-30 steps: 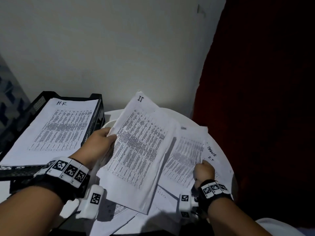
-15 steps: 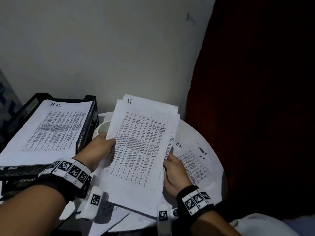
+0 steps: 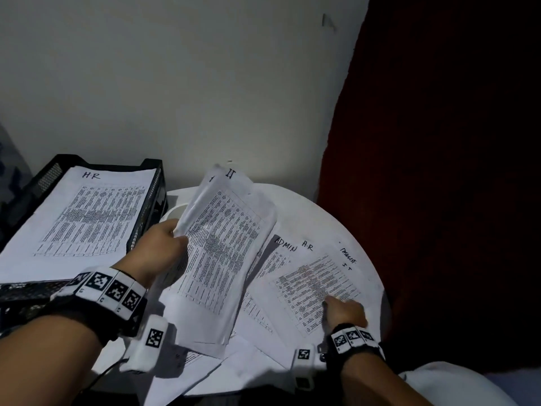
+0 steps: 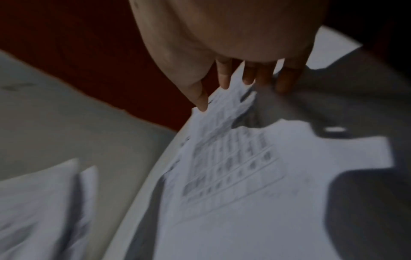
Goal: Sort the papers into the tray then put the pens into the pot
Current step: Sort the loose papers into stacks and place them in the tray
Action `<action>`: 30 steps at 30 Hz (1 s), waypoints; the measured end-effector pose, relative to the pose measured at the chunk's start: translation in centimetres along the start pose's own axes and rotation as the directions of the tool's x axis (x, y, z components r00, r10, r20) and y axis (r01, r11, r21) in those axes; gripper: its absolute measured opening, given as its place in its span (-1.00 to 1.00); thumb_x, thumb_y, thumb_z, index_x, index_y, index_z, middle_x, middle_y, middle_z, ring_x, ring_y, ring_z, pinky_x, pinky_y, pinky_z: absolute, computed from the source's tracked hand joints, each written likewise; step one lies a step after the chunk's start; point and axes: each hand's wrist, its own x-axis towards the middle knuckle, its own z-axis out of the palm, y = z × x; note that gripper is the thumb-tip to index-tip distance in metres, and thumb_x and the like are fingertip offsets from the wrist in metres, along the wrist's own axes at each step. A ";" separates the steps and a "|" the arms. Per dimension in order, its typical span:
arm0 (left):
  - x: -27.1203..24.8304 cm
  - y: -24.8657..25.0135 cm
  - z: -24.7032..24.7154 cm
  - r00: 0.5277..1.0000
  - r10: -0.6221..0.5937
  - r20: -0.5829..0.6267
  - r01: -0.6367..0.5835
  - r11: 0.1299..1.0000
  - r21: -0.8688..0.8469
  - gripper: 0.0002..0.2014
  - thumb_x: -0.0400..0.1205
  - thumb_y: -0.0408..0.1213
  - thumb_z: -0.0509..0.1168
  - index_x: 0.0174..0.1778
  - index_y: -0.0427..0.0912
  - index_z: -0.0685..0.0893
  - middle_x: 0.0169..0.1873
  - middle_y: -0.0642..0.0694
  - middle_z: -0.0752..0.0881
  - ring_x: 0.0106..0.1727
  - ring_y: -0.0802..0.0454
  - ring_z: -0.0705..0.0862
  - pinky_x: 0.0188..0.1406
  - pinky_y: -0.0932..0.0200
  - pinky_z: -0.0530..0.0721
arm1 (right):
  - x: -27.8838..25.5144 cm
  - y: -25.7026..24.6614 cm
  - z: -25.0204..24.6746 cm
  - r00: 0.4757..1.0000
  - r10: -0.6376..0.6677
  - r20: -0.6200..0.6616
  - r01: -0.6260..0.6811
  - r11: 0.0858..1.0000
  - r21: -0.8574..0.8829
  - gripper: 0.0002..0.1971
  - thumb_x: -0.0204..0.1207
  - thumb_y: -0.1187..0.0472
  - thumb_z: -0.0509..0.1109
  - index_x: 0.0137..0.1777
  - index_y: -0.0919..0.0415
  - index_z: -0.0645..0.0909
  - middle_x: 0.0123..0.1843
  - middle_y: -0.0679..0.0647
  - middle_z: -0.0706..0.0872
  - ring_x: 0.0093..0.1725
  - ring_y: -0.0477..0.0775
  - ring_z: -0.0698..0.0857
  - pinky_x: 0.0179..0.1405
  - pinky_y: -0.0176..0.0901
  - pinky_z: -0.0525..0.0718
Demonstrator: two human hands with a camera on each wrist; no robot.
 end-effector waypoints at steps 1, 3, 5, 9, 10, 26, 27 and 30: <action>0.1 -0.1 0.0 1.000 0.007 -0.003 -0.007 1.000 0.009 -0.82 0.71 -0.37 0.26 0.08 0.02 0.63 0.05 -0.45 0.76 -0.18 -0.18 0.67 -0.22 0.07 0.56 | 1.3 0.7 -0.4 0.999 0.050 -0.021 -0.051 0.998 -0.032 -0.10 0.13 -0.19 0.67 0.46 0.28 0.62 0.37 0.38 0.71 0.21 0.41 0.75 0.27 0.13 0.71; 0.3 -0.3 0.0 1.000 0.008 -0.003 -0.008 1.000 0.022 -0.82 0.70 -0.36 0.26 -0.02 0.06 0.62 -0.04 -0.45 0.77 -0.24 -0.15 0.64 -0.26 0.07 0.54 | 2.5 1.6 -0.5 0.996 0.083 -0.043 -0.084 0.996 -0.014 0.07 0.10 -0.16 0.75 0.60 0.25 0.45 0.49 0.40 0.60 0.35 0.46 0.67 0.26 0.15 0.66; 0.4 -0.5 0.1 1.000 0.000 -0.002 0.000 1.000 0.027 -0.85 0.70 -0.38 0.26 -0.06 -0.01 0.65 -0.26 -0.40 0.70 -0.34 -0.10 0.57 -0.33 0.07 0.49 | 2.1 1.5 -0.2 0.997 0.051 -0.051 -0.049 0.998 0.039 -0.07 0.41 0.05 0.70 0.69 0.28 0.30 0.59 0.38 0.51 0.50 0.43 0.57 0.25 0.05 0.57; 0.6 -0.8 0.0 1.000 0.006 -0.004 -0.006 0.998 0.057 -0.93 0.69 -0.39 0.27 -0.02 -0.23 0.66 -0.43 -0.20 0.52 -0.44 -0.04 0.44 -0.40 0.15 0.38 | 2.0 1.6 -0.2 0.996 -0.090 -0.001 0.088 0.974 -0.208 -0.64 0.70 0.18 0.26 0.46 0.05 0.67 0.41 0.04 0.75 0.44 0.15 0.68 0.38 -0.11 0.49; 0.6 -0.8 -0.1 1.000 0.007 -0.008 -0.006 0.998 0.060 -0.93 0.70 -0.39 0.27 -0.03 -0.20 0.66 -0.42 -0.22 0.54 -0.43 -0.05 0.45 -0.40 0.15 0.38 | 2.1 1.7 -0.5 0.992 -0.128 -0.012 0.119 0.949 -0.291 -0.63 0.70 0.16 0.24 0.44 0.04 0.69 0.41 0.03 0.76 0.45 0.15 0.68 0.40 -0.10 0.53; 0.7 -1.1 -1.3 0.996 0.029 -0.085 -0.026 0.999 0.042 -0.81 0.71 -0.42 0.18 0.16 -0.14 0.63 -0.34 -0.24 0.59 -0.45 -0.09 0.50 -0.49 0.11 0.47 | -0.3 -4.5 -1.3 0.933 -0.280 -0.226 0.358 0.778 0.516 -0.59 0.58 0.19 0.24 -0.07 -0.39 0.80 0.10 0.14 0.88 -0.03 0.34 0.85 0.01 0.25 0.87; 0.7 -1.1 -1.2 0.996 0.031 -0.084 -0.026 0.998 0.059 -0.81 0.71 -0.41 0.18 0.17 -0.14 0.62 -0.33 -0.24 0.61 -0.46 -0.09 0.51 -0.49 0.13 0.47 | -1.1 -5.3 -2.0 0.932 -0.277 -0.233 0.361 0.757 0.544 -0.60 0.56 0.21 0.24 -0.04 -0.30 0.83 0.04 0.10 0.88 -0.09 0.28 0.84 -0.06 0.17 0.85; 0.6 -0.9 -1.0 0.995 0.034 -0.090 -0.027 0.997 0.076 -0.81 0.71 -0.40 0.18 0.17 -0.15 0.62 -0.30 -0.25 0.65 -0.45 -0.10 0.53 -0.49 0.13 0.50 | -2.9 -7.3 -4.0 0.926 -0.335 -0.171 0.363 0.674 0.644 -0.65 0.58 0.34 0.25 0.16 0.12 0.83 0.02 0.19 0.85 -0.10 0.18 0.78 -0.08 0.06 0.73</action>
